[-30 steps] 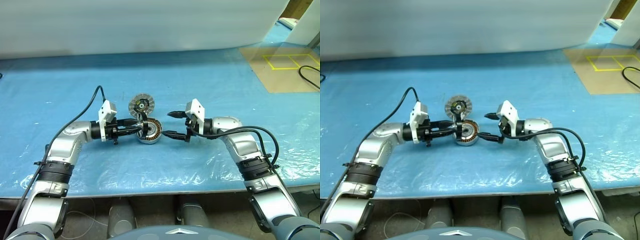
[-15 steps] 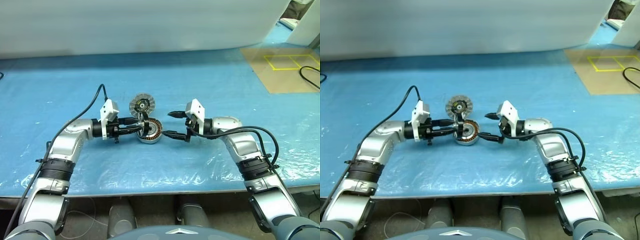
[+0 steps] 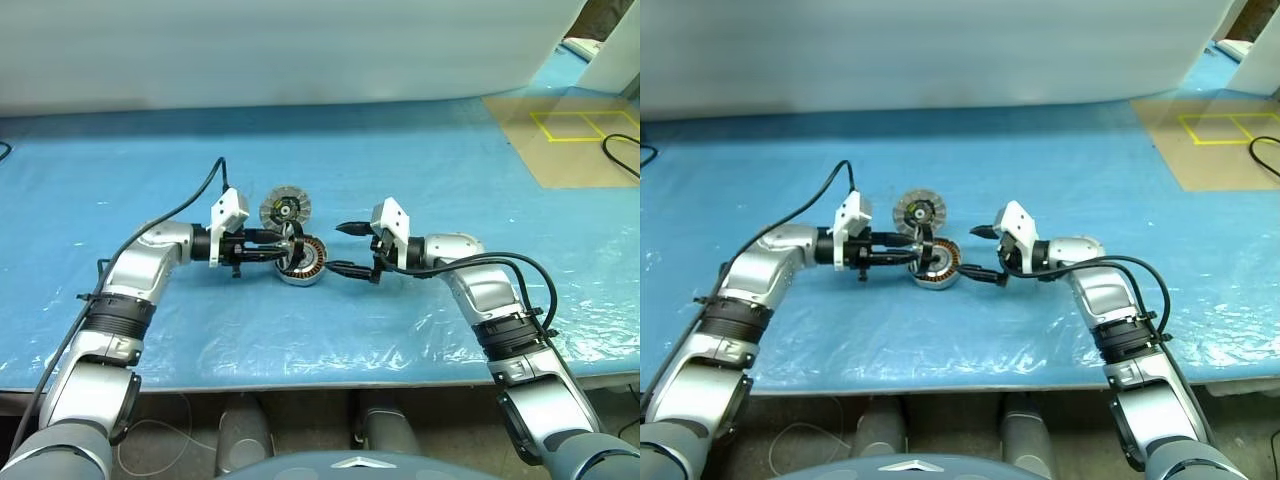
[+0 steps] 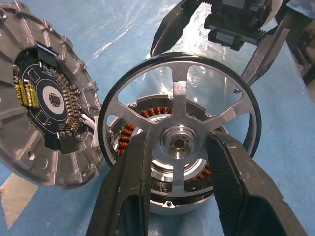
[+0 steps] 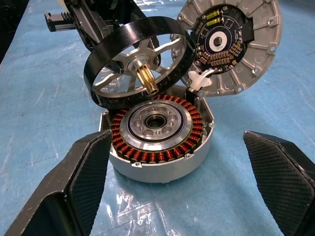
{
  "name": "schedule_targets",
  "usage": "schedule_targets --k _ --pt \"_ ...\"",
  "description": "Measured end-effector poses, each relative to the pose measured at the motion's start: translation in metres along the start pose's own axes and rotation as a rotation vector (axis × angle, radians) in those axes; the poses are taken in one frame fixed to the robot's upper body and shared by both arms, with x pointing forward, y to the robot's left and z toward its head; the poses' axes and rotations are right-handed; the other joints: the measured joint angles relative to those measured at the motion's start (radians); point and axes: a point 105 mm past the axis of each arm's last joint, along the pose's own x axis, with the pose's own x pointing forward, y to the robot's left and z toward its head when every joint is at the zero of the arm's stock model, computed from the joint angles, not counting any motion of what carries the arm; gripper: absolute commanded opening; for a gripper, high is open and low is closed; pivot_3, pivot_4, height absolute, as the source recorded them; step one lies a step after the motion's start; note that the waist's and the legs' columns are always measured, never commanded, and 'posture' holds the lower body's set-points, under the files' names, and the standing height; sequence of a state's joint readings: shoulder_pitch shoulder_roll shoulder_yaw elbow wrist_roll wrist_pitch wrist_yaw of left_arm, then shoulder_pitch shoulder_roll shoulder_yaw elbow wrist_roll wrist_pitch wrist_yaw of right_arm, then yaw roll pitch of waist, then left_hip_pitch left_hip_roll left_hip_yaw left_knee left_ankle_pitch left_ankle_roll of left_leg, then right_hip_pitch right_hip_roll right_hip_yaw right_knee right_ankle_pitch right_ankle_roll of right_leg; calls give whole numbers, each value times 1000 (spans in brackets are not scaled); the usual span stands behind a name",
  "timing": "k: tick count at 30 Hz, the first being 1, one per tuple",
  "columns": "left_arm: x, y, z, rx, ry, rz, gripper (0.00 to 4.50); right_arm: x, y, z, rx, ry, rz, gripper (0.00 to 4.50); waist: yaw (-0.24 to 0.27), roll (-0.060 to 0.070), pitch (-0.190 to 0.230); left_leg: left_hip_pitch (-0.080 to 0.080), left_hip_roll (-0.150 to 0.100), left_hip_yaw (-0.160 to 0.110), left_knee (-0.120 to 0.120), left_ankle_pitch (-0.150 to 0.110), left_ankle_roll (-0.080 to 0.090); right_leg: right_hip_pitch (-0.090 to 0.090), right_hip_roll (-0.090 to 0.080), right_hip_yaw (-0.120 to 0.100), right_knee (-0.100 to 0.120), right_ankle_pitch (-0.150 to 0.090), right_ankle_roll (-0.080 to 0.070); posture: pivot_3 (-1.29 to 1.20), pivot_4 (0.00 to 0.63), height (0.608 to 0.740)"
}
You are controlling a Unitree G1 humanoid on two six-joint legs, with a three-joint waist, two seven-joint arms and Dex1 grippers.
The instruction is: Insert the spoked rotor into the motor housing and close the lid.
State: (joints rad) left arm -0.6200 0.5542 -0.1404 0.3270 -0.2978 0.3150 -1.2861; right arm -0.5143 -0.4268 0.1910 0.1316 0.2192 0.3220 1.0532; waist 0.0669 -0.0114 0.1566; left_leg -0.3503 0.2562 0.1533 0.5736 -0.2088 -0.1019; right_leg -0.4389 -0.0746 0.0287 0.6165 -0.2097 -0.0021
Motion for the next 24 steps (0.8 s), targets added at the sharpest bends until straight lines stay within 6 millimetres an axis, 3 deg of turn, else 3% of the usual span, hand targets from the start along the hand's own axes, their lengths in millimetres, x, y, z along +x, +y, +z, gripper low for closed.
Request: schedule_targets --k 15,24 --pt "2 6 6 74 171 -26 1316 1 -1 0 2 -1 -9 4500 1 0 0 0 0 0 0 0 0 0 0 0 0 0 0 0 150 740" --pt "2 10 9 86 182 15 1316 1 -1 0 2 -1 -9 4500 1 0 0 0 0 0 -1 0 0 0 0 0 0 0 0 0 150 740"
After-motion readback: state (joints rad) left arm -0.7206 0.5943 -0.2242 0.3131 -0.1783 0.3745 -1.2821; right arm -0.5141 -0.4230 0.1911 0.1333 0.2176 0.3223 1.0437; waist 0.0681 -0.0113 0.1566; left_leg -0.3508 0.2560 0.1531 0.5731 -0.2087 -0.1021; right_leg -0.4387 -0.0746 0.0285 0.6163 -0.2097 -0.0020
